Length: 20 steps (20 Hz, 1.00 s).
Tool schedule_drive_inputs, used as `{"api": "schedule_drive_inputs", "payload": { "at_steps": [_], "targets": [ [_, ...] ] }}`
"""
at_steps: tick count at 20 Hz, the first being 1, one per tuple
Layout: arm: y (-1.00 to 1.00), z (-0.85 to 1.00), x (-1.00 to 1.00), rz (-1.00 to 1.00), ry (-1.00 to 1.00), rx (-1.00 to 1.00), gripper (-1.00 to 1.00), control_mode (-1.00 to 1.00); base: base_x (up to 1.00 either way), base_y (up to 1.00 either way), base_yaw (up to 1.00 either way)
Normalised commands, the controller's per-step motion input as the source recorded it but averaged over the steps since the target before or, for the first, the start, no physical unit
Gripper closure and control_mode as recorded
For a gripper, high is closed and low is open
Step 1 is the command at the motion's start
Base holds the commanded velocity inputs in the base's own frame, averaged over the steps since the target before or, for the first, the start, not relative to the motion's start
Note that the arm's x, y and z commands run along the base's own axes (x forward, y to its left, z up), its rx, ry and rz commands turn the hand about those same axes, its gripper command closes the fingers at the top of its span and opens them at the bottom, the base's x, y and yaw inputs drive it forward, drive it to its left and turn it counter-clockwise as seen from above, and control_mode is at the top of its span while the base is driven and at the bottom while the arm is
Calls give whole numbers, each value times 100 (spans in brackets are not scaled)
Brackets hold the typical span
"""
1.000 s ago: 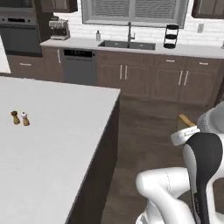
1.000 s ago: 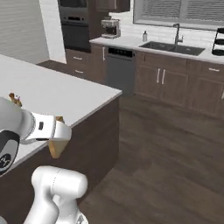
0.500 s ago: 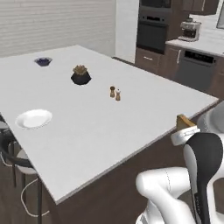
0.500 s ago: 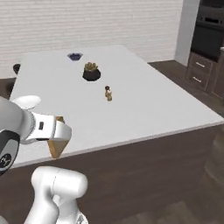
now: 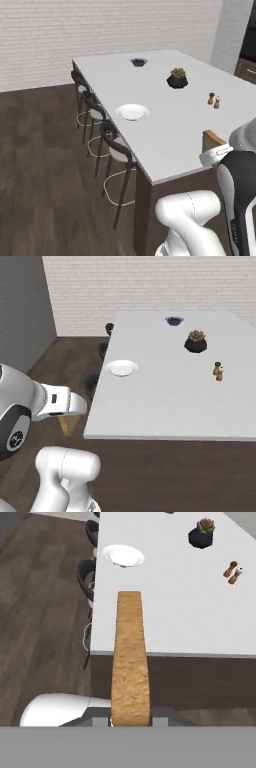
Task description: Start the toaster. Once the lever pops up, take the bread to the plate on the dining counter.
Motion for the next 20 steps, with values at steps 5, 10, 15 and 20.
{"api": "schedule_drive_inputs", "payload": {
  "at_steps": [5, 10, 15, 20],
  "targets": [
    [0, 0, 0, 0, 0, 0, 100, 100, -11, 100, 3],
    [0, 0, 0, 0, 0, 0, 100, 100, 10, 100, -23],
    [0, 0, 0, 0, 0, 0, 100, 100, 88, 92, -65],
    [0, 0, 0, 0, 0, 0, 100, 100, 87, 93, -67]
  ]
}}
